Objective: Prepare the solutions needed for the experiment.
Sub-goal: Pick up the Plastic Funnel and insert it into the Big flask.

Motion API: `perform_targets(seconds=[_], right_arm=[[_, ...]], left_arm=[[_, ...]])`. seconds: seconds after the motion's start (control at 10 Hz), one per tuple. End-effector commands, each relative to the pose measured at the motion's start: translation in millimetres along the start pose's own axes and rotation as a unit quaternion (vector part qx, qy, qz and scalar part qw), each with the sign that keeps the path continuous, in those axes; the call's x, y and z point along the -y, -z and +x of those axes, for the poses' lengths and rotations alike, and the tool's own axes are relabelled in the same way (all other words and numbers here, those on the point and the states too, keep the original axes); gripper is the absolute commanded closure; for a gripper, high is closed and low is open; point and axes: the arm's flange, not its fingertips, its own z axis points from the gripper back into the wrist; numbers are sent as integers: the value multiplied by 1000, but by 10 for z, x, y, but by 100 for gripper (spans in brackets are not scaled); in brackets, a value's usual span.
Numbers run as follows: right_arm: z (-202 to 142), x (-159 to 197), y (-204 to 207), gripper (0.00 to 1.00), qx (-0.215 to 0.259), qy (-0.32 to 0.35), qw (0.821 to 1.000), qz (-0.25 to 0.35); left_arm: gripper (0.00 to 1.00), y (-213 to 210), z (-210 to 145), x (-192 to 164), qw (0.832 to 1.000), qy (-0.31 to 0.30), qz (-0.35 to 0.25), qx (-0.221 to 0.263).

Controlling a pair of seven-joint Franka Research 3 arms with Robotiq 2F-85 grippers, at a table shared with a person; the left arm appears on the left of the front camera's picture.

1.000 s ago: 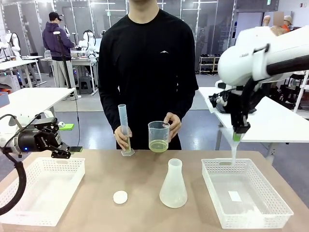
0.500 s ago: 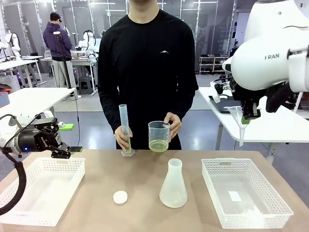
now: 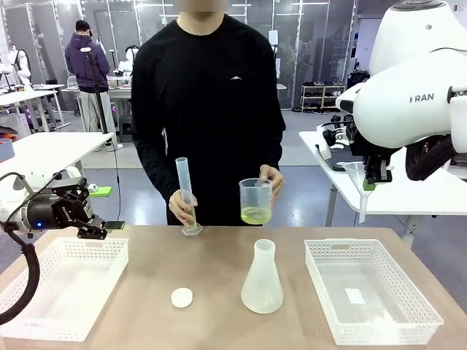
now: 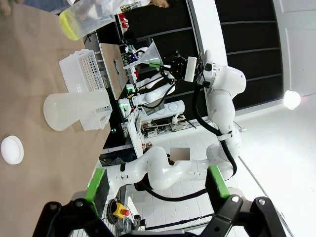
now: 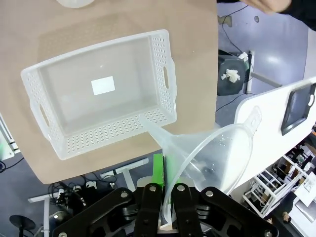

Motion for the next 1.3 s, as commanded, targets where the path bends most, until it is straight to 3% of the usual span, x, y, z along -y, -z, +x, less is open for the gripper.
perform_targets(seconds=[0.0, 0.2, 0.5, 0.7, 0.9, 1.2], right_arm=[[1, 55, -28, 100, -7, -5, 1000, 2], [-3, 10, -1, 96, 0, 0, 1000, 1], [447, -142, -139, 96, 53, -97, 993, -32], [714, -280, -278, 96, 106, -179, 976, -60], [946, -401, -419, 96, 154, -261, 948, -92], [1094, -582, -624, 96, 184, -312, 926, -110]], left_arm=[[0, 8, 1, 10, 1000, 4, -3, 1], [0, 8, 1, 10, 1000, 4, -3, 1], [0, 8, 1, 10, 1000, 4, -3, 1], [0, 8, 1, 10, 1000, 4, -3, 1], [0, 8, 1, 10, 1000, 4, -3, 1], [0, 8, 1, 10, 1000, 4, -3, 1]])
